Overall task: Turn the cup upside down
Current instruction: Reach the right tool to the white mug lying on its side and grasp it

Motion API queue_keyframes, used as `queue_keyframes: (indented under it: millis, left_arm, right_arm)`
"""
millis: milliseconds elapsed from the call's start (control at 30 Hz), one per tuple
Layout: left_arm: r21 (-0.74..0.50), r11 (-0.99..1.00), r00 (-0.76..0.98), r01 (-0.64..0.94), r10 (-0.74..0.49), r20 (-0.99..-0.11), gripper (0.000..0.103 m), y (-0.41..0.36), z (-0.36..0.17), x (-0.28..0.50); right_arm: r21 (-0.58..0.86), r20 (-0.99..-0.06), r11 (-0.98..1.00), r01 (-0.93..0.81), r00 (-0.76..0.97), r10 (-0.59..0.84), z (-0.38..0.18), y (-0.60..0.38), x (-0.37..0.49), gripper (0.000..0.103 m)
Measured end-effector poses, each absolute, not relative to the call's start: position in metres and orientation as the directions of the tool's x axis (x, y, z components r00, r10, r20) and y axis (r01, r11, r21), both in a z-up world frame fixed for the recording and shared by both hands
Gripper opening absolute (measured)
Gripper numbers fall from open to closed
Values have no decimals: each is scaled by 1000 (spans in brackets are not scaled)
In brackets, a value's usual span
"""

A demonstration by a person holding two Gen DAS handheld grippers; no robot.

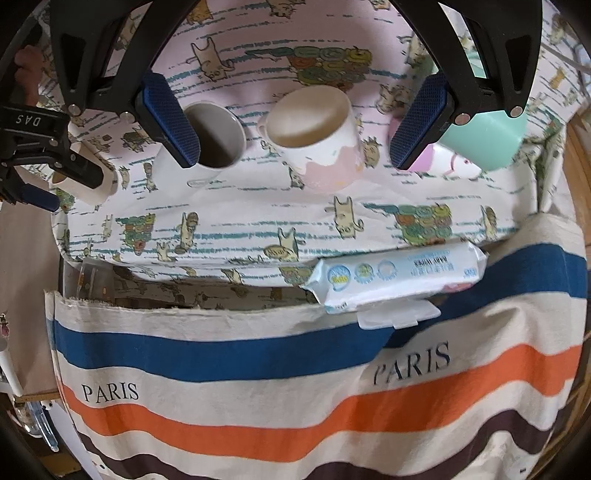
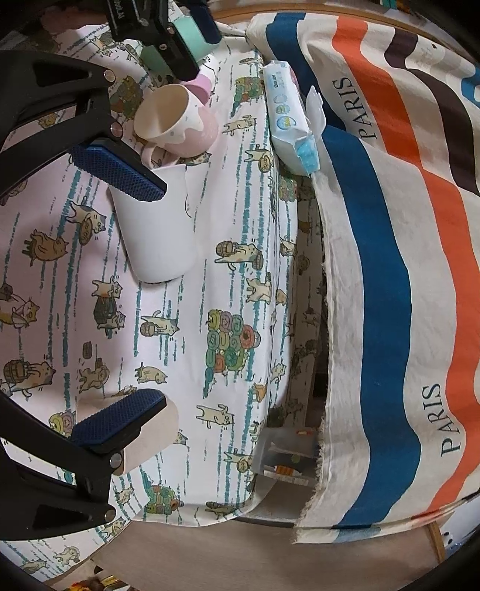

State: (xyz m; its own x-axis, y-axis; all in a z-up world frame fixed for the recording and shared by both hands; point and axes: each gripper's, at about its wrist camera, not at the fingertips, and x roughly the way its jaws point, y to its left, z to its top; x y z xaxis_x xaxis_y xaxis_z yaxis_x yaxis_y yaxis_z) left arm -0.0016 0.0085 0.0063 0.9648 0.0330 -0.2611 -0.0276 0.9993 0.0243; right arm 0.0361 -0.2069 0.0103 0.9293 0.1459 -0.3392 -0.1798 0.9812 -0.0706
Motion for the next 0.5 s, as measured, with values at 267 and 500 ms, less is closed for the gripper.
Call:
queue_keyframes:
  millis: [267, 500]
  left_arm:
    - [19, 999, 988, -35, 38, -149, 102, 22, 34, -21]
    - [-62, 998, 993, -22, 14, -117, 102, 39, 51, -31]
  right_arm:
    - [-60, -355, 965, -255, 909, 218, 63, -202, 17, 102]
    - [55, -439, 965, -256, 862, 253, 96, -189, 10, 102]
